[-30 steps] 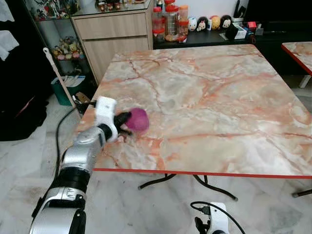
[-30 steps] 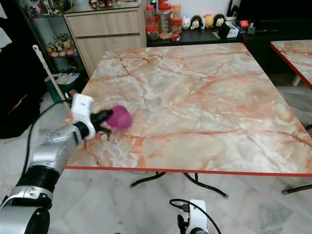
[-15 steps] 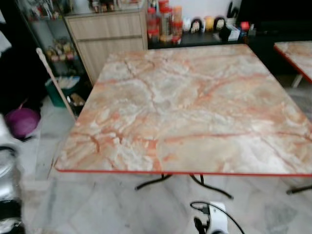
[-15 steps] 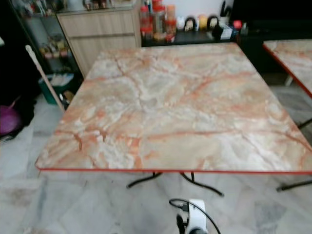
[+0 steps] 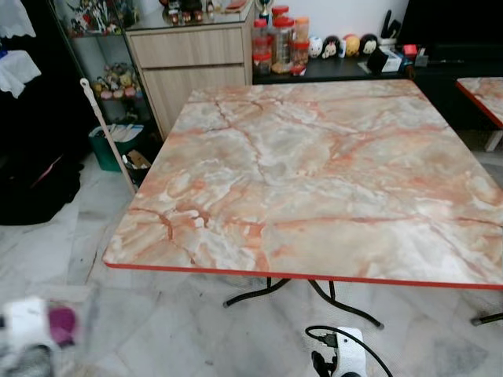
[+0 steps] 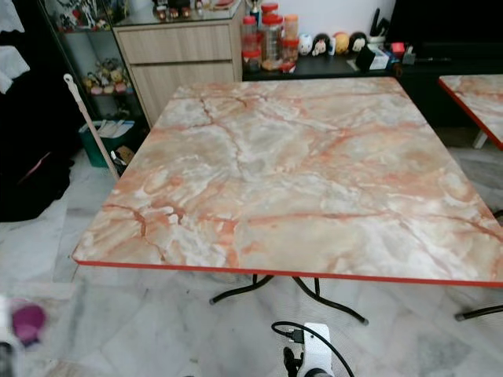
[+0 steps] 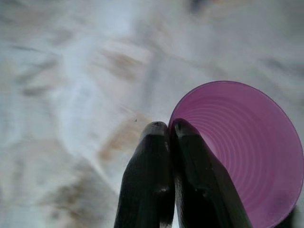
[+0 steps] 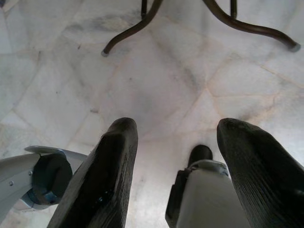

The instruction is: Setting the table

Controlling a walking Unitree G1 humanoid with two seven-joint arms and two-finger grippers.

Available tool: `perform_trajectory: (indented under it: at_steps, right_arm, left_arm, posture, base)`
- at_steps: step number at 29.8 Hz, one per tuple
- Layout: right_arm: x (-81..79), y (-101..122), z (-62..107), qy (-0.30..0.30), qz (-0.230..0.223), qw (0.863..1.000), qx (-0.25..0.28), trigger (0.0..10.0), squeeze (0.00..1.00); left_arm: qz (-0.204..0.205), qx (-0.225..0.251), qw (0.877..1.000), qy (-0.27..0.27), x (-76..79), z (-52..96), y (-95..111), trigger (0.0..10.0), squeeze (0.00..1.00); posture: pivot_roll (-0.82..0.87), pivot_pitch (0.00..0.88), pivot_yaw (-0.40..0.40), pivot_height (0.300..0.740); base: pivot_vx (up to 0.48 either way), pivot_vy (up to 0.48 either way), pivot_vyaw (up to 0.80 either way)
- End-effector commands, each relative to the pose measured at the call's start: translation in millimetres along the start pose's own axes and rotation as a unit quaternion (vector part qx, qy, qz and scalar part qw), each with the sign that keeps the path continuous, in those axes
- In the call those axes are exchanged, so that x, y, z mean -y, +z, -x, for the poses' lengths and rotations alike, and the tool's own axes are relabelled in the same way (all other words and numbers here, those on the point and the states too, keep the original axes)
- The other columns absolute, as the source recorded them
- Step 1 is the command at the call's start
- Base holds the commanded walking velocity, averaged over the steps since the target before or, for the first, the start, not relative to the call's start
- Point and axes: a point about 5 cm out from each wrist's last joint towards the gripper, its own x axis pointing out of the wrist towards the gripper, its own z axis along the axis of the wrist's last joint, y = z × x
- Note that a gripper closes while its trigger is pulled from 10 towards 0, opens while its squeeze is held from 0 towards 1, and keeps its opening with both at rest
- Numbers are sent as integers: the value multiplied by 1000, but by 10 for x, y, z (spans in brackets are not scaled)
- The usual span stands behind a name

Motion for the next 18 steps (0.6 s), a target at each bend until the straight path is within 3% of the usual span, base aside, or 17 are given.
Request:
perform_trajectory:
  at_steps: [1, 4, 18]
  right_arm:
    - [3, 10, -1, -4, -6, 1000, 4, 10000, 0]
    - [26, 22, 0, -6, 2, 1000, 3, 10000, 0]
    - [26, 22, 0, -6, 2, 1000, 3, 10000, 0]
  left_arm:
    - [-5, -3, 1000, -30, 109, 10, -43, 10000, 0]
    - [9, -15, 997, -74, 384, 45, -129, 10000, 0]
    - [9, -15, 997, -74, 384, 45, -129, 10000, 0]
  posture:
    - [35, 0, 78, 709]
    - [18, 0, 69, 709]
    - [18, 0, 69, 709]
  base:
    - [0, 0, 0]
    - [0, 0, 0]
    - [0, 0, 0]
